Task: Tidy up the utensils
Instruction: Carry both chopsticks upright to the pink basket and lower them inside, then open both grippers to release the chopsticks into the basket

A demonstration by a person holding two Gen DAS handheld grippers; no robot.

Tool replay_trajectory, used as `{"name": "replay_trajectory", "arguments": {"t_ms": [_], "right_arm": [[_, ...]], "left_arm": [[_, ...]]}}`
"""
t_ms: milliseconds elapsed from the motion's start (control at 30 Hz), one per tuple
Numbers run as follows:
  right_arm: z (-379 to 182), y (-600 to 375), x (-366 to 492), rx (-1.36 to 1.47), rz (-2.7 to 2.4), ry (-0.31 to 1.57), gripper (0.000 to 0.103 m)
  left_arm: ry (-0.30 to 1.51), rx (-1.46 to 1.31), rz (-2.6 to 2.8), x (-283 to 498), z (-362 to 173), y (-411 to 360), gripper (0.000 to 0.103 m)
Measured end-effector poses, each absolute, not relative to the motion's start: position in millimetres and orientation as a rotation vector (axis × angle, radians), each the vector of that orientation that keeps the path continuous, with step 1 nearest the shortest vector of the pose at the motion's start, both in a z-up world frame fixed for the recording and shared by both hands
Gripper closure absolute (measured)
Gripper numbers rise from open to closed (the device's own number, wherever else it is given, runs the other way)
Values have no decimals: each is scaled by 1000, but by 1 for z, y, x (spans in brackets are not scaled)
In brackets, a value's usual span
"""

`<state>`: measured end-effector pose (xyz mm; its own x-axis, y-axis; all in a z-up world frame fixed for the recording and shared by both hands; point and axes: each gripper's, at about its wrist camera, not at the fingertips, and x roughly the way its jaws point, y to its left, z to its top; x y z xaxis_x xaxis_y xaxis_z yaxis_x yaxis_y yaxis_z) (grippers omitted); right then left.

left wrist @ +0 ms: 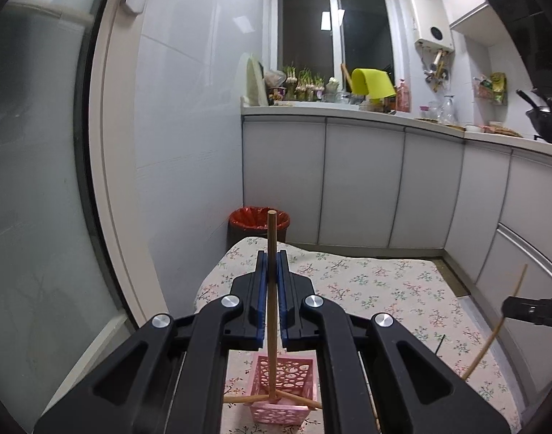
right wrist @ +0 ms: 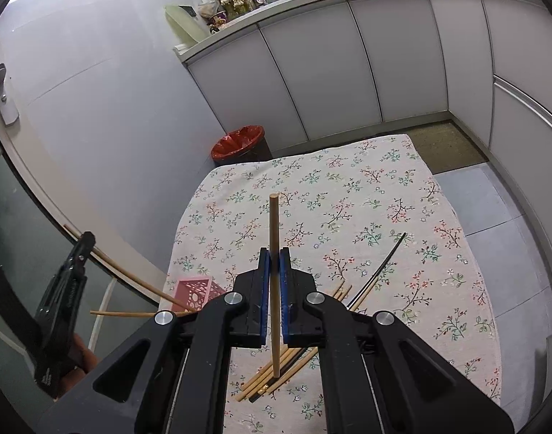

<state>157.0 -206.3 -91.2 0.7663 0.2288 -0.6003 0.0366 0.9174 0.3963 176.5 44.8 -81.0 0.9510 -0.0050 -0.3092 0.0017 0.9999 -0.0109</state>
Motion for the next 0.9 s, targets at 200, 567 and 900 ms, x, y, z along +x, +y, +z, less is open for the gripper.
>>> {"name": "replay_trajectory", "arguments": {"t_ms": [200,567,900], "right_arm": [[-94,-204,158,396,109,697,99],[-70,-200,155,399,138,600,99],[-34,-155,174,369,268,448,99]], "left_arm": [[379,-32,47,195,-96,52,97],[472,-100,27,191,-88,65,65],[553,-54,24,147,-83,85,49]]}}
